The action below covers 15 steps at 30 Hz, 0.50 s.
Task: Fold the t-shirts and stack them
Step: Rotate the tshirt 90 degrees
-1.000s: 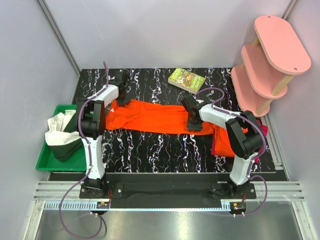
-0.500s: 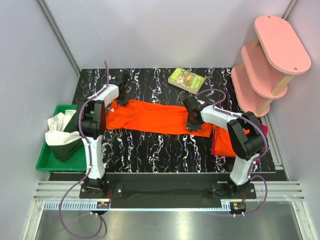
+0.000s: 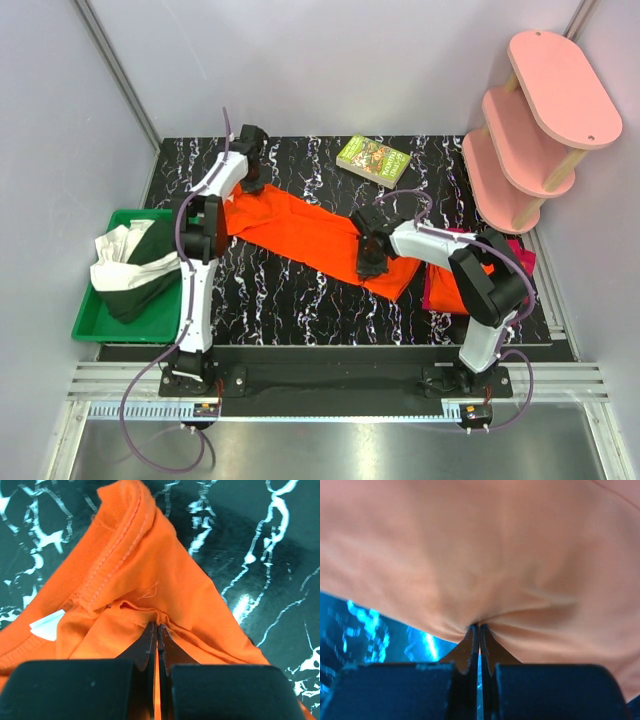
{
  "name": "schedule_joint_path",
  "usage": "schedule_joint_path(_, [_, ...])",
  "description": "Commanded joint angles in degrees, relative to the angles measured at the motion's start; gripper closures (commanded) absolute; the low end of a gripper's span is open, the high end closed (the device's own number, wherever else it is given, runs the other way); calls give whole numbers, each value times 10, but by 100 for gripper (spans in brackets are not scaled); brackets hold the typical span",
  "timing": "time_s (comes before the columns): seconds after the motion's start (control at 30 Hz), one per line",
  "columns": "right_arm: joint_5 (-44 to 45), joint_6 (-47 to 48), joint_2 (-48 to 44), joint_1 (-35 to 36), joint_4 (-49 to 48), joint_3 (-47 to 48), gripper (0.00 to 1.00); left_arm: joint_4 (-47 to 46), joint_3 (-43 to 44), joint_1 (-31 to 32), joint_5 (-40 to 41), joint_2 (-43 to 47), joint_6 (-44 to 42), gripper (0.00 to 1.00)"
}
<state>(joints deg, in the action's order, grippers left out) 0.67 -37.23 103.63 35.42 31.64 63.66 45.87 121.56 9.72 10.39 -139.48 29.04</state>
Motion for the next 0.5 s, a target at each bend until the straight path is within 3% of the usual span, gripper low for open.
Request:
schedule_joint_path(0.0, [-79, 2, 45, 58, 62, -29, 100, 47, 53, 19, -27, -31, -21, 100])
schedule_joint_path(0.47, [-225, 55, 122, 183, 64, 91, 100, 79, 116, 64, -83, -50, -73, 99])
